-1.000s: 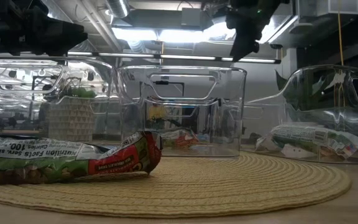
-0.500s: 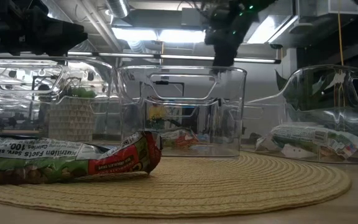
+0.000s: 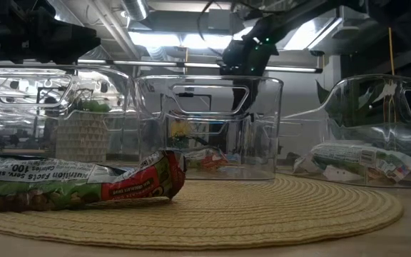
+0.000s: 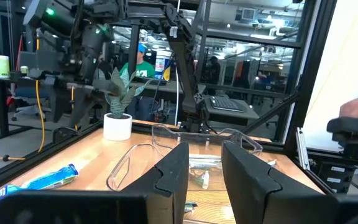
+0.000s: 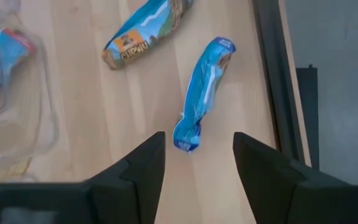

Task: Pick and place Granola Bars by type
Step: Put the blue granola bar into the left transparent bin

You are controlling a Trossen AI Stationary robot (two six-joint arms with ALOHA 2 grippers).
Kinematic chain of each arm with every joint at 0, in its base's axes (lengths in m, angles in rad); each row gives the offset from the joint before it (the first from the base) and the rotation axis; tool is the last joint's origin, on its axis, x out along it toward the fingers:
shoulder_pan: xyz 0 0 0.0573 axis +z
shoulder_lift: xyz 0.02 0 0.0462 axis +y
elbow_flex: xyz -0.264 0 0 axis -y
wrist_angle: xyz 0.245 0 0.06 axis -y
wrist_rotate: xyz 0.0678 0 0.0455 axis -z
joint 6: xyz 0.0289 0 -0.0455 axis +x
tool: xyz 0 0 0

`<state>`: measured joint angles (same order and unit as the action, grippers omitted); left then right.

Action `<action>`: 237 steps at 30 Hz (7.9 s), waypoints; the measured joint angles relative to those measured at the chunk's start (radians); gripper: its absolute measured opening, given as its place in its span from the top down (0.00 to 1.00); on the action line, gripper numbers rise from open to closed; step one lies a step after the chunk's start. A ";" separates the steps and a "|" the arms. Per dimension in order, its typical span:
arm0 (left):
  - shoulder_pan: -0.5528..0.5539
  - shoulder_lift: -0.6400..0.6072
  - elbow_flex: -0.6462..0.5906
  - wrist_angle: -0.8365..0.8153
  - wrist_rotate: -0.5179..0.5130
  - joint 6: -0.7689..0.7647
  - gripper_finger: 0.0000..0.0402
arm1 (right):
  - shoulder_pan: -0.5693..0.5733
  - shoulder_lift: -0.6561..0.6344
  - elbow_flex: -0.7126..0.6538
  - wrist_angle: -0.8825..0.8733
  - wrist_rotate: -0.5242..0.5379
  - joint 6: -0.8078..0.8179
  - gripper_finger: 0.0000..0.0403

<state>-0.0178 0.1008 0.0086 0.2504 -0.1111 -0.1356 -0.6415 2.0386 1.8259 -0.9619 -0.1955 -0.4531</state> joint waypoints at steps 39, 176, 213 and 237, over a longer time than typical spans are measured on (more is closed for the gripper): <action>0.000 0.000 0.000 0.000 0.000 0.000 0.78 | 0.011 0.271 -0.001 0.127 0.047 0.081 0.22; 0.055 0.625 0.625 0.039 -0.280 0.123 0.75 | 0.432 0.095 0.505 0.307 -0.150 0.267 0.92; 0.047 0.625 0.624 -0.180 -0.188 0.058 0.94 | 0.459 -0.139 0.528 -0.238 0.275 0.300 0.56; -0.180 0.690 0.624 -0.632 -0.234 -0.339 0.94 | 0.386 -0.578 -0.137 0.058 0.293 0.283 0.64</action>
<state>-0.1981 0.7903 0.6331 -0.3813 -0.3456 -0.4742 -0.2554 1.4609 1.6888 -0.9035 0.0979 -0.1698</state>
